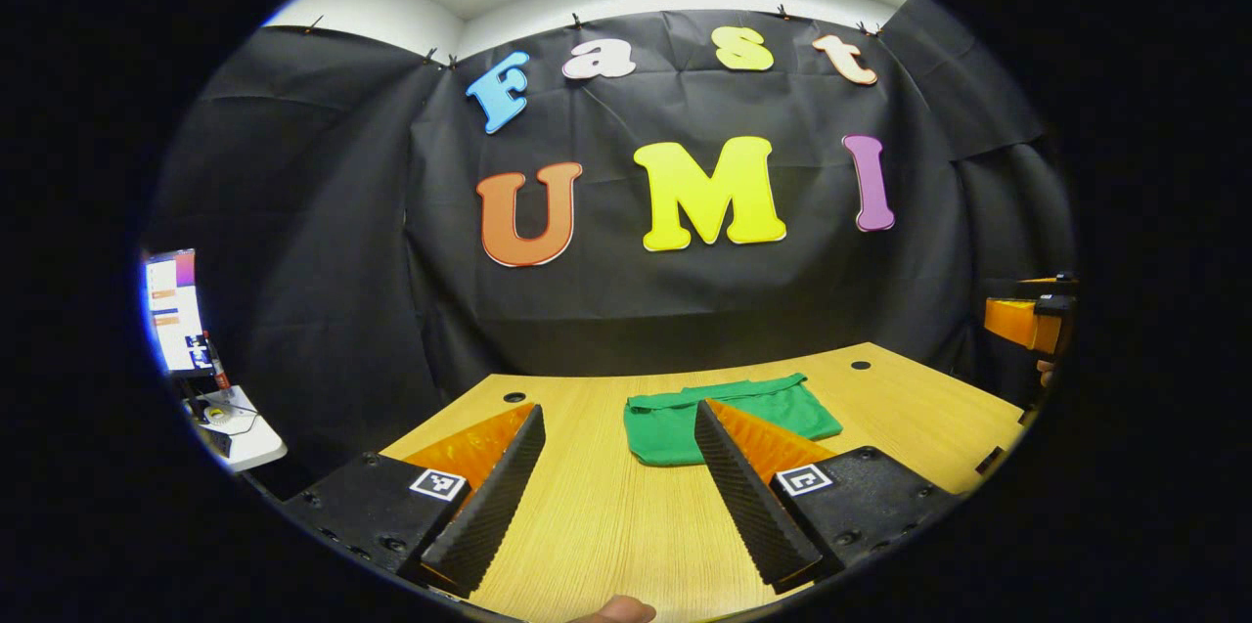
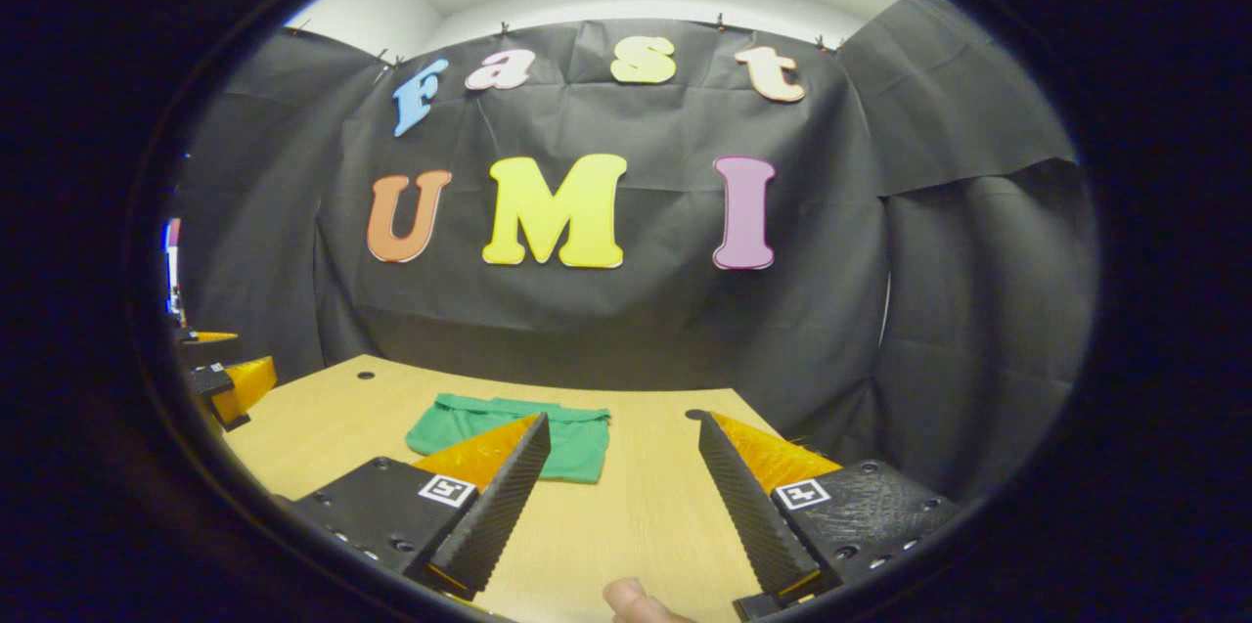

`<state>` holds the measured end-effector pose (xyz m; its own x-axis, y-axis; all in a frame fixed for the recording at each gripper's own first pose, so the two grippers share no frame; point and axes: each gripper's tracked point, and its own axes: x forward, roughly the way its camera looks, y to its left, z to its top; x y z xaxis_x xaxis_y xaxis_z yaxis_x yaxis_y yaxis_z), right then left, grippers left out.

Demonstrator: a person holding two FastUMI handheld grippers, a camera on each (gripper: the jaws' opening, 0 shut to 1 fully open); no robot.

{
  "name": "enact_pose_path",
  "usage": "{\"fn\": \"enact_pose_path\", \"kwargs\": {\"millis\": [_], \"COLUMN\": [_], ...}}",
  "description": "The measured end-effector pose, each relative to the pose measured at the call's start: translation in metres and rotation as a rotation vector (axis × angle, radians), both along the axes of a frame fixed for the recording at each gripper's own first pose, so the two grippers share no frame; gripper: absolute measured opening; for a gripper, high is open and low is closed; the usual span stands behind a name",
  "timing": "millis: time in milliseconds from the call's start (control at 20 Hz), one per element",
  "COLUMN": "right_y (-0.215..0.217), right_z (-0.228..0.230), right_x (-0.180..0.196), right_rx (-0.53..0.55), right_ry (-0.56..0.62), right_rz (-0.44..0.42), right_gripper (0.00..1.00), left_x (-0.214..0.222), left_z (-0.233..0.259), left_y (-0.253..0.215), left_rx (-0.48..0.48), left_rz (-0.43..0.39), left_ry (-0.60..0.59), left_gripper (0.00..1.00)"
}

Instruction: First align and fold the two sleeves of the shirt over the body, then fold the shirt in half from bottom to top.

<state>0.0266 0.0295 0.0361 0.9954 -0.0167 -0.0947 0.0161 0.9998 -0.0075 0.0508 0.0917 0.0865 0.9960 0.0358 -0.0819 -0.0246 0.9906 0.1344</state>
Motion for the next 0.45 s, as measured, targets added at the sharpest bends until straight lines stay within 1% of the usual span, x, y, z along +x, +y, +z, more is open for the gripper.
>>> {"fn": "enact_pose_path", "kwargs": {"millis": [100,200,350,450], "right_y": [-0.004,-0.004,0.010,0.020], "right_z": [0.007,0.010,0.003,-0.001], "right_x": [-0.018,-0.031,-0.035,-0.034], "right_rx": [0.004,-0.006,-0.052,-0.059], "right_ry": [-0.032,-0.053,-0.036,-0.022], "right_rz": [-0.018,-0.031,-0.012,0.012], "right_gripper": [0.96,0.95,0.95,0.95], "left_x": [-0.020,-0.027,-0.025,-0.022], "left_z": [0.006,0.005,0.007,0.008], "left_y": [-0.004,-0.004,-0.003,-0.001], "left_rx": [0.018,0.024,0.011,0.001], "left_rz": [-0.018,-0.021,-0.018,-0.012], "left_ry": [-0.025,-0.024,-0.031,-0.034], "left_gripper": [0.99,0.99,0.99,0.99]}}
